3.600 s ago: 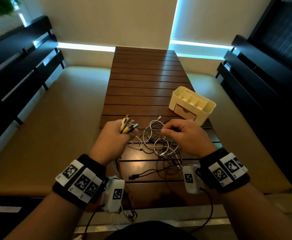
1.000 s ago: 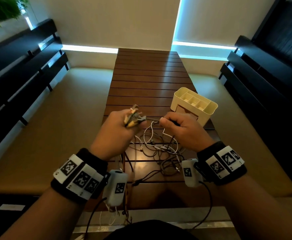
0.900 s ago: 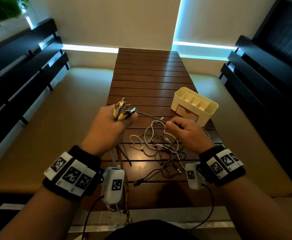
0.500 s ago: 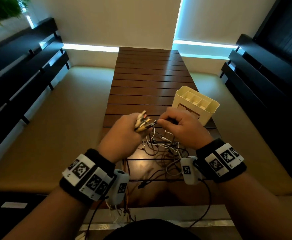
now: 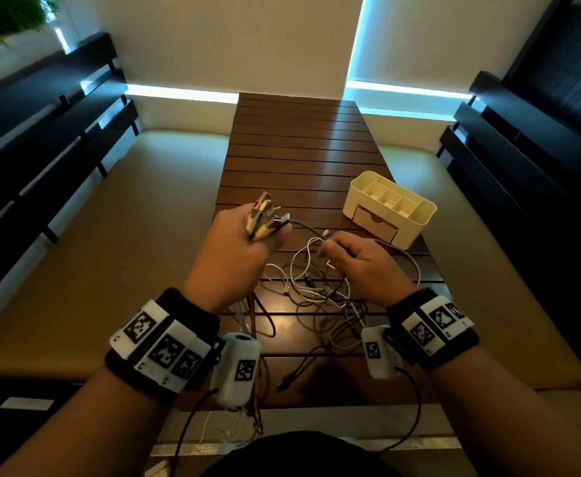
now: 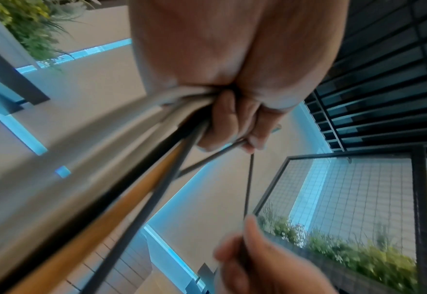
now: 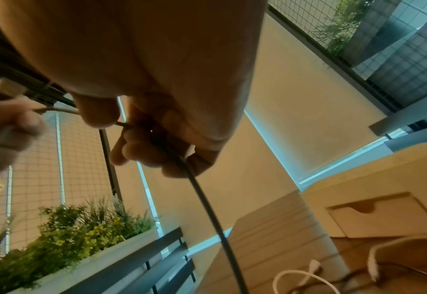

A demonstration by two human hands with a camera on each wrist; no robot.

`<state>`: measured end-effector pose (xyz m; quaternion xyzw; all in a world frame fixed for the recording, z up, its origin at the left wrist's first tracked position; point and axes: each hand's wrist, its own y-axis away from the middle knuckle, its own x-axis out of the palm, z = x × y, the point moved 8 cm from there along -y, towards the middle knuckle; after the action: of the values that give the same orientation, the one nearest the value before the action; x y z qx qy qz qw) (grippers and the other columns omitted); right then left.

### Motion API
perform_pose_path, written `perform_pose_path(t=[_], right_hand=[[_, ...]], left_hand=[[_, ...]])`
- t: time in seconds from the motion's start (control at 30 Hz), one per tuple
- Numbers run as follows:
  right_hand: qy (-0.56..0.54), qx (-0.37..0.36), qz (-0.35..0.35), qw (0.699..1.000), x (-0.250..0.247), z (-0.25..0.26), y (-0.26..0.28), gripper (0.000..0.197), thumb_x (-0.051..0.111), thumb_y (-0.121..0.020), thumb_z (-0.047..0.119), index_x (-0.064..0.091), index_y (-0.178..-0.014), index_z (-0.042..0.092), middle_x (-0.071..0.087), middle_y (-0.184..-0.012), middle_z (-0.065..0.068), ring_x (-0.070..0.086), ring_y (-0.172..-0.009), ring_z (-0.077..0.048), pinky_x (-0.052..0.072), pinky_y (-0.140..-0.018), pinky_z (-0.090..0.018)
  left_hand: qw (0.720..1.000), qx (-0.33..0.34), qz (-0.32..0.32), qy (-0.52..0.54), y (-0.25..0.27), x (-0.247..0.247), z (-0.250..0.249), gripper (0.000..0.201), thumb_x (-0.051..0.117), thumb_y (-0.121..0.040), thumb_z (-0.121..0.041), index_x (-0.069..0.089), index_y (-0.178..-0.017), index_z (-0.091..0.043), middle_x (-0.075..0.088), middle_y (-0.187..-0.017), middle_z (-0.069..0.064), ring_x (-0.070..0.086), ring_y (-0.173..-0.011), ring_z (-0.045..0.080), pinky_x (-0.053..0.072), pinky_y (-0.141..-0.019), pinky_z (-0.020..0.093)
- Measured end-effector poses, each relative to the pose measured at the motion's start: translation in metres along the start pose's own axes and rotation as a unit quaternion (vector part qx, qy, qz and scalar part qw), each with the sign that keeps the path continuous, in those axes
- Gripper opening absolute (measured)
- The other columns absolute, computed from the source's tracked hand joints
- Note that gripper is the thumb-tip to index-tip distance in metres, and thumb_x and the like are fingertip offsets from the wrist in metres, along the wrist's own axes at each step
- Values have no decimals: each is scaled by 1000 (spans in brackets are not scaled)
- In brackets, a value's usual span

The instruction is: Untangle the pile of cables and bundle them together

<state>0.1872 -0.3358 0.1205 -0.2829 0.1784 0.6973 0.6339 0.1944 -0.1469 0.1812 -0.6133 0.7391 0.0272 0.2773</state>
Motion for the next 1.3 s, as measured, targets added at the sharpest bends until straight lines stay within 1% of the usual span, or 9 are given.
perform_pose_path(t=[0.13,0.23,0.33,0.5,0.67,0.8,1.0,1.17,1.3], right_hand=[[-61,17,-51,997,-10,-5,-1,20,48,-102,32,66,-96,26,60,-78,11,55,-68,-4,47,-66,-28],[-76,-26,-106,991,-27,14,-8,14,53,-100,25,66,-94,26,64,-84,9,57,-76,-7,48,-70,-26],[-54,-76,-113,989,-34,30,-11,11,56,-98,23,67,-94,23,66,-88,3,60,-82,-17,51,-74,-32],[5,-151,-67,986,-21,52,-10,7,58,-95,18,64,-93,22,58,-82,10,54,-74,-7,43,-69,-13],[33,-191,-38,980,-10,63,-8,9,60,-95,11,68,-98,15,56,-85,9,52,-75,-6,40,-69,-10],[9,-165,-39,985,-12,52,-8,9,56,-98,18,65,-97,19,60,-85,6,56,-76,-10,42,-67,-12],[-40,12,-47,998,-8,-16,-6,21,48,-103,31,66,-96,23,60,-75,14,54,-65,1,43,-64,-25],[-69,-3,-100,993,-22,-15,-11,17,52,-101,29,66,-97,20,67,-92,-3,62,-86,-23,53,-77,-43],[-87,-68,-132,985,-40,10,-16,13,56,-96,27,66,-90,22,64,-86,2,58,-80,-15,48,-74,-24]], left_hand=[[998,-31,41,-25,2,-6,9,30,68,-91,-22,54,-66,-16,47,-55,-8,40,-48,4,33,-48,15],[989,-49,119,-75,7,6,18,32,67,-92,-22,51,-65,-22,48,-57,-7,40,-47,3,34,-50,19],[987,-48,121,-97,9,10,22,26,67,-92,-23,54,-70,-23,52,-64,-6,43,-52,3,33,-51,16],[993,-24,80,-82,7,10,10,9,67,-92,-23,66,-96,-15,62,-79,-3,56,-69,14,43,-61,25],[992,-8,107,-70,6,27,3,14,67,-92,-21,59,-83,-27,60,-73,-7,51,-62,5,38,-57,23],[996,23,56,-58,4,21,-10,22,68,-91,-23,55,-73,-26,54,-64,-8,49,-58,2,34,-51,14],[999,4,-38,-15,-2,-11,-18,29,67,-92,-19,52,-67,-26,47,-58,-10,45,-49,-3,34,-49,9],[996,-27,60,-54,0,10,-6,29,67,-92,-18,54,-67,-26,50,-59,-8,45,-48,-2,35,-49,10],[987,-44,126,-92,5,30,4,19,67,-91,-24,58,-75,-26,58,-68,-6,47,-55,1,37,-53,14]])
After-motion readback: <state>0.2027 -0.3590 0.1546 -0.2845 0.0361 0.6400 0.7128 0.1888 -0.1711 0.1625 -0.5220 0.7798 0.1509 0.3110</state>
